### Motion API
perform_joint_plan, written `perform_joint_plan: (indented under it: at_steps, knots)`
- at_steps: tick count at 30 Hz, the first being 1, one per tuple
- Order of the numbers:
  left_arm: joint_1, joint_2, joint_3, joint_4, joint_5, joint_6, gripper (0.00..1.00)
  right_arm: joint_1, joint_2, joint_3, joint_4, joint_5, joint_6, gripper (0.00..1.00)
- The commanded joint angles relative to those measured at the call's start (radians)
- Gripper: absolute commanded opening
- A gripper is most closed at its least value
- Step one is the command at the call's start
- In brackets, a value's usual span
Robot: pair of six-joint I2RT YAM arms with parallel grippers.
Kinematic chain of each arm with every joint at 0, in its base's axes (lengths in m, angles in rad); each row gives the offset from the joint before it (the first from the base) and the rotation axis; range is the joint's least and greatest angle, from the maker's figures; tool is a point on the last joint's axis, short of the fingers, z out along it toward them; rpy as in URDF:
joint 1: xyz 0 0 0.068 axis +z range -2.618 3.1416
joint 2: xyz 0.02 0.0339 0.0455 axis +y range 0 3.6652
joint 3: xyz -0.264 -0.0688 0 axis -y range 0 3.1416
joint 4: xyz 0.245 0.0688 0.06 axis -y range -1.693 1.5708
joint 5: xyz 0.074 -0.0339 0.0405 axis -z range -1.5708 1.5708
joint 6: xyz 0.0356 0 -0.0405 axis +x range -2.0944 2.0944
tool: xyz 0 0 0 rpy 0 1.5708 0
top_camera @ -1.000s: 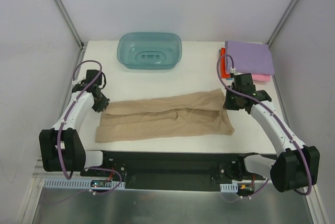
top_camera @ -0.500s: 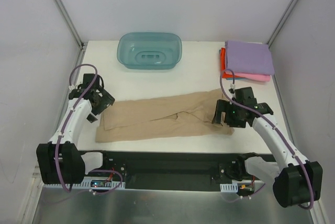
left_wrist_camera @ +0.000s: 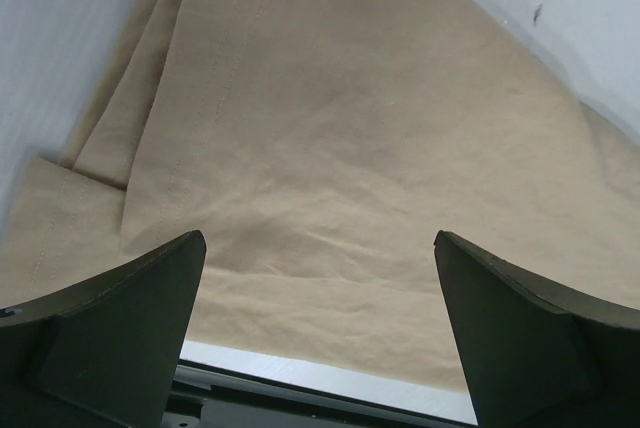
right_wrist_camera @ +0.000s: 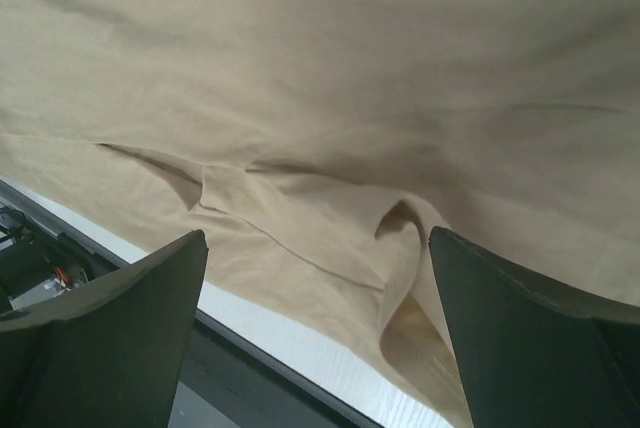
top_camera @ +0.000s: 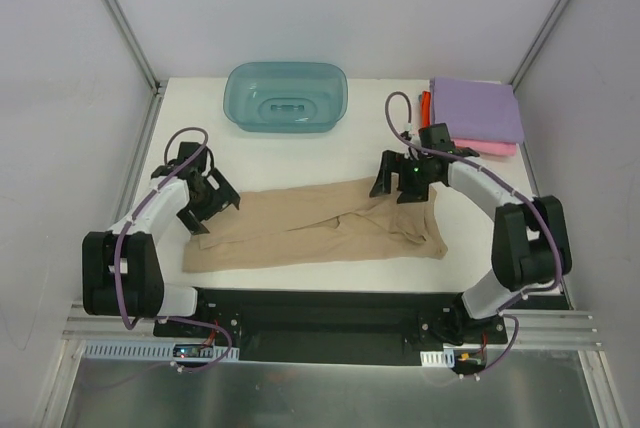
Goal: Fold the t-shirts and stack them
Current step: Fold the tshirt
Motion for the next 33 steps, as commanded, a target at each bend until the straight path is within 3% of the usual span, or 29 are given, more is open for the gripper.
perform_joint_plan:
  at_steps: [1,3,6,12,20,23,27,29,33]
  knots:
    - [0.002,0.029,-0.007,0.008,0.001,0.037,0.99,0.041,0.104,0.083,0.042,-0.037,-0.023,0.97]
    - [0.000,0.040,-0.007,0.007,0.001,0.037,1.00,0.052,0.131,0.090,0.032,-0.039,-0.034,0.99]
    - [0.000,0.037,-0.005,0.007,-0.002,0.038,0.99,0.071,0.136,0.077,0.006,-0.059,-0.034,0.92]
    - [0.002,0.035,0.001,0.005,-0.028,0.032,0.99,0.164,-0.014,-0.028,-0.061,-0.031,-0.033,0.91]
    - [0.011,0.018,0.012,0.003,-0.038,0.040,0.99,0.471,-0.209,-0.125,-0.159,-0.102,0.085,0.92]
    - [0.012,0.018,0.027,0.003,-0.028,0.041,0.99,0.517,-0.263,-0.098,-0.254,-0.004,0.110,0.95]
    - [0.011,0.011,0.047,-0.004,-0.020,0.043,0.99,0.515,-0.313,-0.061,-0.368,0.278,0.089,1.00]
    - [0.012,0.002,0.048,-0.004,-0.009,0.035,0.99,0.511,-0.330,-0.045,-0.366,0.335,0.082,0.97]
    - [-0.001,0.000,0.059,0.005,0.105,0.011,0.99,0.407,-0.316,-0.024,-0.345,0.418,0.089,0.97]
